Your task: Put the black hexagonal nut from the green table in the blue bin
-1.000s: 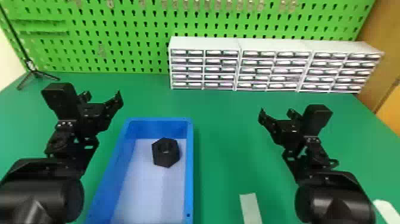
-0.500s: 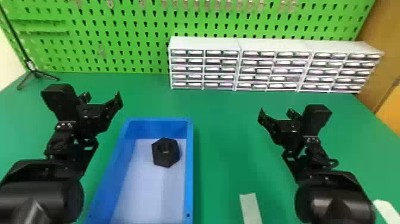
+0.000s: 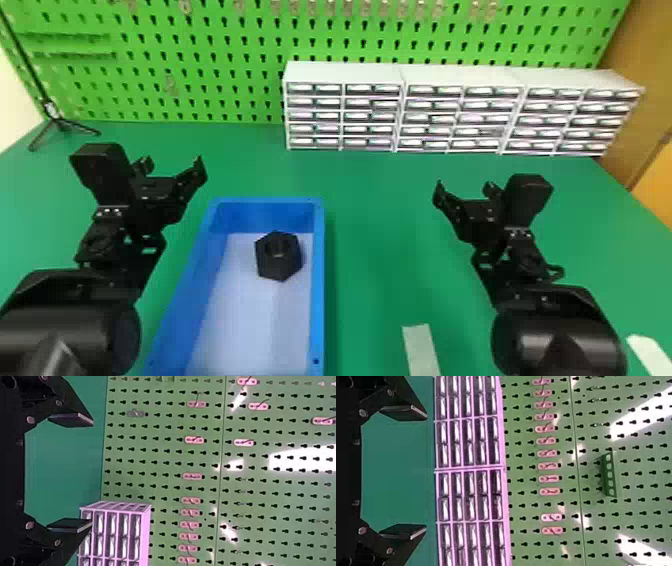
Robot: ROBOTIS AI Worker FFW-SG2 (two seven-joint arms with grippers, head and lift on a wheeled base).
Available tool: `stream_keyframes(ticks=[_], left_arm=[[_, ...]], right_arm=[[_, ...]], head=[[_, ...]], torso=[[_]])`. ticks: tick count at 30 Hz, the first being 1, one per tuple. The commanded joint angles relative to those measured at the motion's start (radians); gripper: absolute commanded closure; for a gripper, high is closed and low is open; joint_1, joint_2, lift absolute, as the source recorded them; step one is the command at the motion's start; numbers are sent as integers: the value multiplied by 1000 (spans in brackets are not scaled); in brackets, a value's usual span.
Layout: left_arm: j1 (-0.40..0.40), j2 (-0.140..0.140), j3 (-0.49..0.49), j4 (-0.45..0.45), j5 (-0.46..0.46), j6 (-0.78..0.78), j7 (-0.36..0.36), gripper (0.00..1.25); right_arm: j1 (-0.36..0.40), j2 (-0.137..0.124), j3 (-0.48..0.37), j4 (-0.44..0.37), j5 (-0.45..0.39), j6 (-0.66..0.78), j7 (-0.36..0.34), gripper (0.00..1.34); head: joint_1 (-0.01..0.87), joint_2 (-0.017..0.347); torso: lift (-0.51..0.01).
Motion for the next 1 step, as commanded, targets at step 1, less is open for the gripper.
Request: stream_keyframes(ticks=[1], left_arm=[[1,0,1,0,0,0,0,371]], right_arm=[[2,0,0,0,-2,0,0,291]], head=[[686,28]], torso=[[-96]])
